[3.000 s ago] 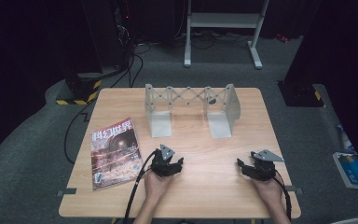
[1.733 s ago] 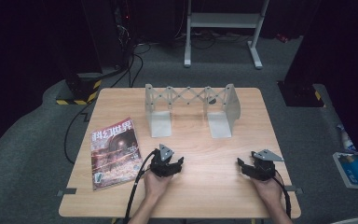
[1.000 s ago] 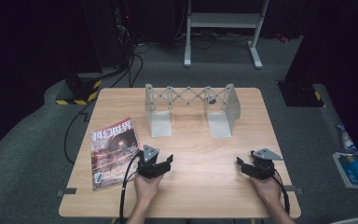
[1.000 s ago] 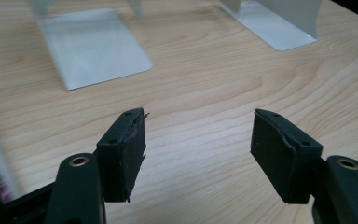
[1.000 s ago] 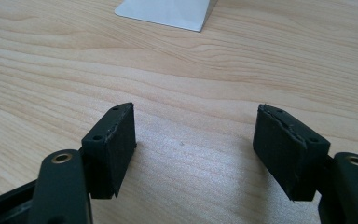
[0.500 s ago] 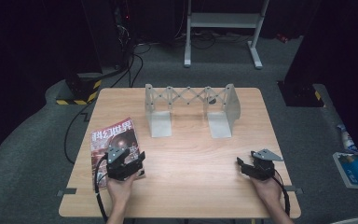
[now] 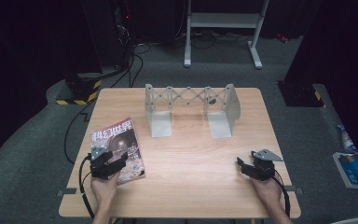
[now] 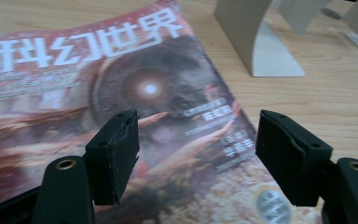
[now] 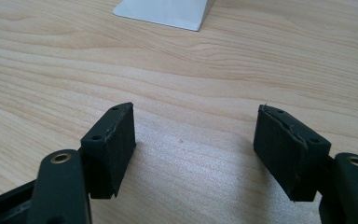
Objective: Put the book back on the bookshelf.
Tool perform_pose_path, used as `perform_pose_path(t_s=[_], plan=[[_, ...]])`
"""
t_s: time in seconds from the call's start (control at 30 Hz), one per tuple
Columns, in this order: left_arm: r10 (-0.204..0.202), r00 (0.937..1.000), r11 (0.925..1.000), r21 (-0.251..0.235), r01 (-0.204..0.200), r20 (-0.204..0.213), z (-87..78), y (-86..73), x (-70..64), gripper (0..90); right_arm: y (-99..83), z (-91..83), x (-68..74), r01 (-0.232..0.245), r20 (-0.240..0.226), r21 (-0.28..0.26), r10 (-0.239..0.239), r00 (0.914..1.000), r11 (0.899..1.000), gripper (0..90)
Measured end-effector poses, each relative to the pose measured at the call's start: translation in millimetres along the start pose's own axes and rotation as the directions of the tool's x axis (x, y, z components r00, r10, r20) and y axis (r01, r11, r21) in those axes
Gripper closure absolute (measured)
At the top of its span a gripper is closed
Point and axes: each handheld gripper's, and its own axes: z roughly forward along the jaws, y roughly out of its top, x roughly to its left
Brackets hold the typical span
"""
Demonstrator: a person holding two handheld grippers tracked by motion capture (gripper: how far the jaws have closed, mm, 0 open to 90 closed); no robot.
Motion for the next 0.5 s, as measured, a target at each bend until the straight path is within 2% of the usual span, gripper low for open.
perform_pose_path(t_s=[0.07,0.17,0.37,0.5], plan=[[0.007,0.9996,0.9999,0.011,-0.006,-0.028,-0.5,0.2,5.6,30.3,-0.2,-0.4,0.4,-0.001,0.001,0.001,0.001,1.0,1.0,29.5],[-0.005,0.9978,0.9997,0.023,0.007,-0.066,-0.9,0.9,13.6,29.8,-0.3,-0.7,0.9,0.002,0.002,0.0,-0.002,1.0,1.0,29.5],[-0.003,0.9886,0.9973,0.072,0.014,-0.15,6.2,-0.2,27.0,27.4,-0.6,-0.8,1.2,0.002,0.005,-0.001,-0.002,1.0,1.0,29.5],[-0.019,0.9848,0.9958,0.085,0.034,-0.173,10.3,-2.7,36.1,26.2,-0.6,-0.8,1.2,0.004,0.006,-0.002,-0.004,1.0,1.0,29.5]])
